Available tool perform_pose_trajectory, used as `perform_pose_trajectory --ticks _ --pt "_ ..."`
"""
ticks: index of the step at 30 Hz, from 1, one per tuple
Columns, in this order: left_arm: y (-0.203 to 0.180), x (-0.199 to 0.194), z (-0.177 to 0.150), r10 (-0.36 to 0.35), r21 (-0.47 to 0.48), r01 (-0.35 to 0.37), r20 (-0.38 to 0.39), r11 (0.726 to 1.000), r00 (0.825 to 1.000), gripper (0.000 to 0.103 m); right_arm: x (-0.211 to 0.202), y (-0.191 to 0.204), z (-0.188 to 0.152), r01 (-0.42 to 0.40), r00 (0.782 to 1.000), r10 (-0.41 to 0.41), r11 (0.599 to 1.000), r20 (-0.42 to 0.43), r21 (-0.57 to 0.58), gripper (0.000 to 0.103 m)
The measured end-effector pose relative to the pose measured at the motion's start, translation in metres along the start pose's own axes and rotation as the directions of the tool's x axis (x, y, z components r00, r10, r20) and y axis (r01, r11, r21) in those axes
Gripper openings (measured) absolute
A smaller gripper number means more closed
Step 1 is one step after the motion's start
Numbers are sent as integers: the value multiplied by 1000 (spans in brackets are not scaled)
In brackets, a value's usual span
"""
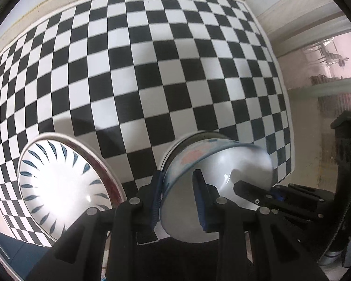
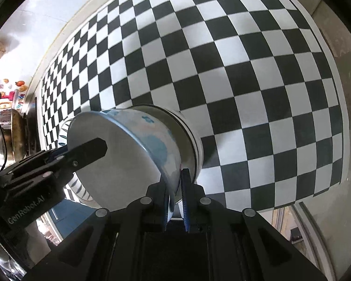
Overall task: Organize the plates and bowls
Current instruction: 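Lift the blue-dot bowl and carry it over the bowl stack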
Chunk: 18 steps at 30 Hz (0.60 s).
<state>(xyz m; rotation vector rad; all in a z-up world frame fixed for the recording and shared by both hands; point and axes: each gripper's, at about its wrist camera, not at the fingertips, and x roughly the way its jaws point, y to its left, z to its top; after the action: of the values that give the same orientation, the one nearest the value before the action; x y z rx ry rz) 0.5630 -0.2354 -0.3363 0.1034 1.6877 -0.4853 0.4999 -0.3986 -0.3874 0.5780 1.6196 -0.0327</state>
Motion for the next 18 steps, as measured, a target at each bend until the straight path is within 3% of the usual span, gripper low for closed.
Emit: perform_pose_trajectory --ticks 9,18 --pt "5 4 0 6 -21 -6 -10 1000 1000 24 5 2 6 11 1000 -11 1000 -19 1 17" --pt "2 1 -3 23 -15 -23 7 1000 1000 24 -7 -2 1 38 999 -38 999 -14 -29 14"
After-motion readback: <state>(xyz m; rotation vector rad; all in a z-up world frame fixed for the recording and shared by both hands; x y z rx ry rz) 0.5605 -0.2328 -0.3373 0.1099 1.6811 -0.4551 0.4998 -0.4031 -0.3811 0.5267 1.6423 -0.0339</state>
